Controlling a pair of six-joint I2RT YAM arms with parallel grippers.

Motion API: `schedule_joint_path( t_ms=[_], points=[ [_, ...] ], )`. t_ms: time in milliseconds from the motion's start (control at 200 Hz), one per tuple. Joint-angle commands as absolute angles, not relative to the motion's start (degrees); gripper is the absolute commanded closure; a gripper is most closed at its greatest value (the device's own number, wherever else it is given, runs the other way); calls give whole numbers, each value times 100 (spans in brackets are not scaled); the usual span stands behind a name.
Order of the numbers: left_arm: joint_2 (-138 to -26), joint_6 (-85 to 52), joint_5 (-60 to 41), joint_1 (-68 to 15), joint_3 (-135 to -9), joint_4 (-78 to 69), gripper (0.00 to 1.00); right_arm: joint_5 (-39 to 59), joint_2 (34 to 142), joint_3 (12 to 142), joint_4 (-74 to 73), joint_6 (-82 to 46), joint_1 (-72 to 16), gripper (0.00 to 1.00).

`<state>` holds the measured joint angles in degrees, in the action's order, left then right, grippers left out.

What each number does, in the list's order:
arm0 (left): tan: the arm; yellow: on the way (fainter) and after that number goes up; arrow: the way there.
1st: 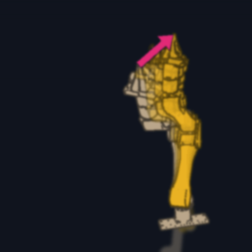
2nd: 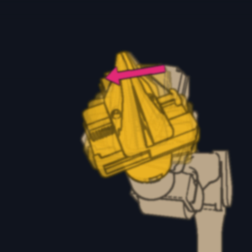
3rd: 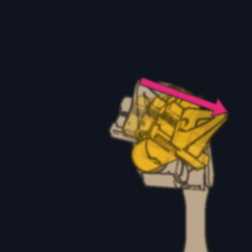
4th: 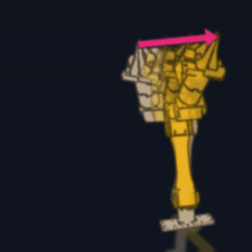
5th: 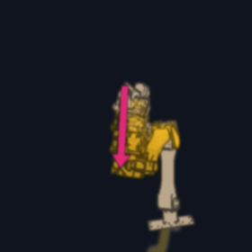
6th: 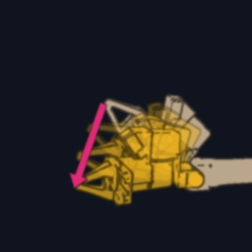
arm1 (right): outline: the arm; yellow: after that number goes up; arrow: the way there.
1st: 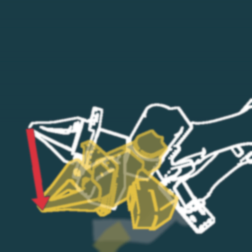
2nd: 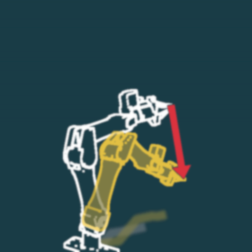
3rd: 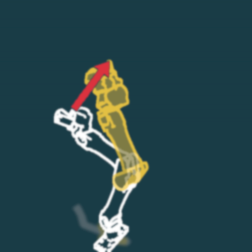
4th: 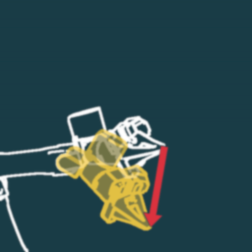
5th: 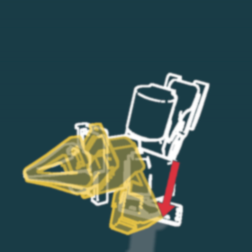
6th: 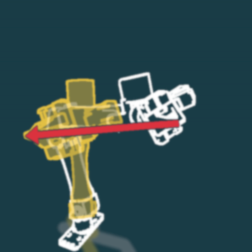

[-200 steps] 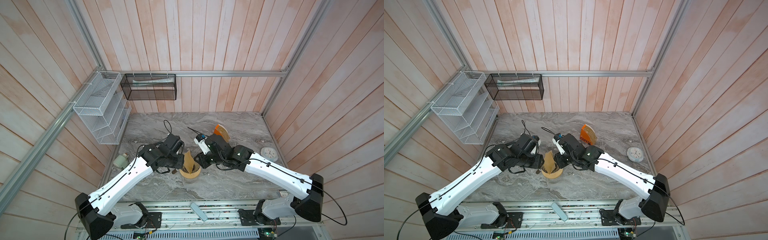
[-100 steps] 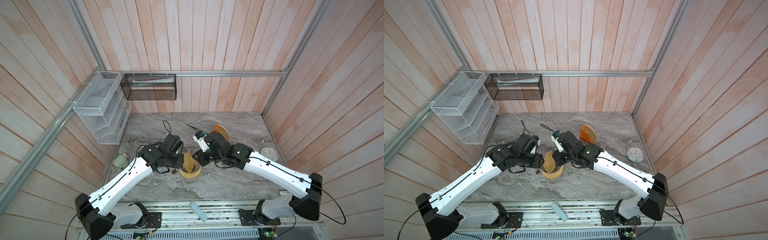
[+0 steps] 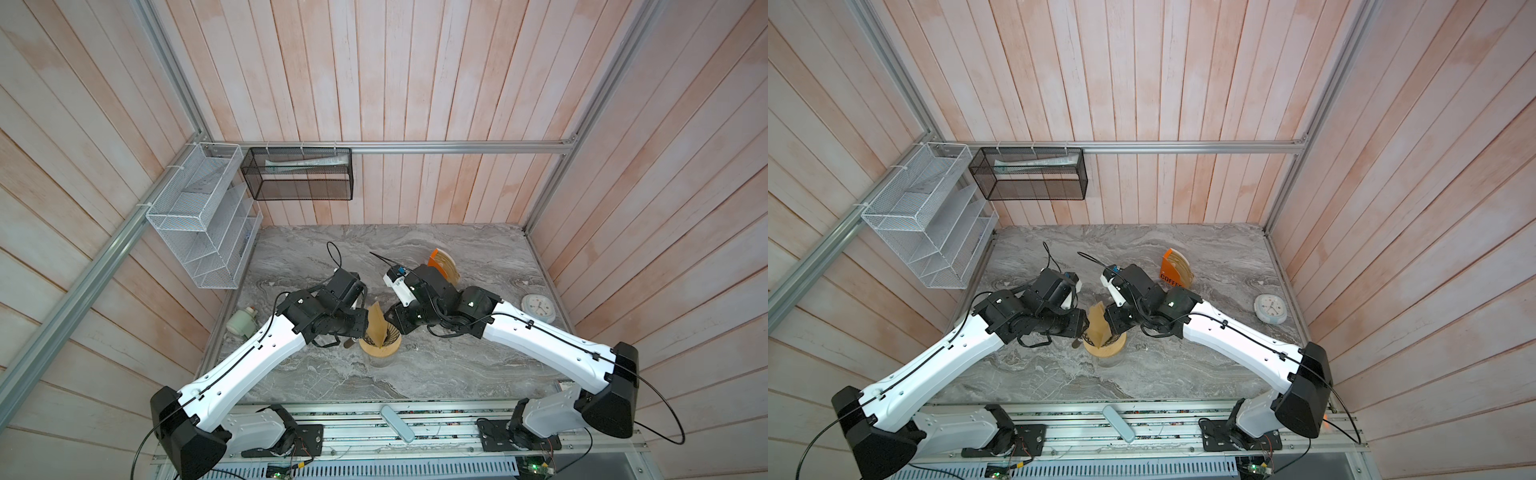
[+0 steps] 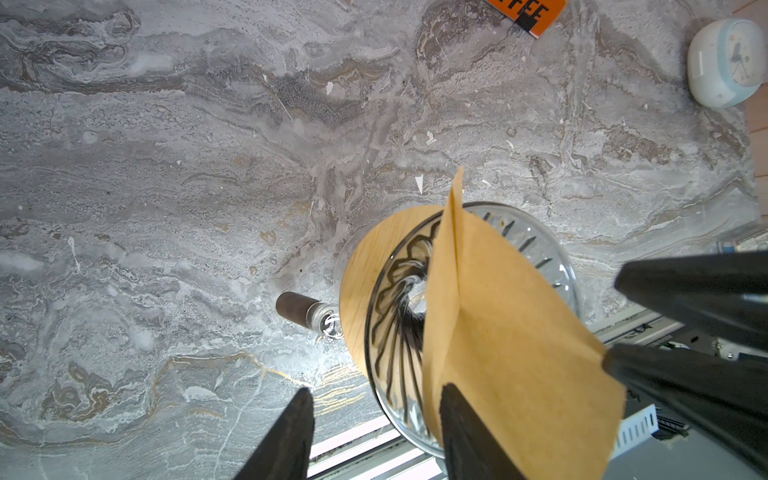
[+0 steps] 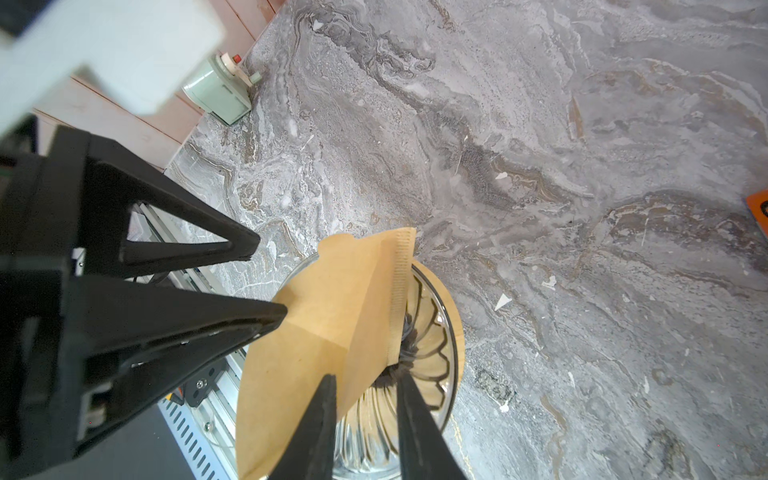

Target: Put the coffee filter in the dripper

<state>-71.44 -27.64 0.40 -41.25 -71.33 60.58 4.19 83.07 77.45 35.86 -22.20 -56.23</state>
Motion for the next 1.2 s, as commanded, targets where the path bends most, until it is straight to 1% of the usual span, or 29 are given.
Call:
schedule_joint_path(
  t_ms=[0, 735, 1190],
  points=[
    [-7022, -2707, 6, -4096, -7089, 5970, 48, 483, 8357, 7718, 3705, -2110, -5660, 73],
    [-7022, -2738, 0, -4087, -6874, 5822, 48, 77, 8365, 7400, 3727, -2136, -5660, 75],
    [-7082, -2737, -24, -4087, -6715, 5726, 49, 41, 8476, 7415, 3696, -2101, -5660, 76]
  ],
)
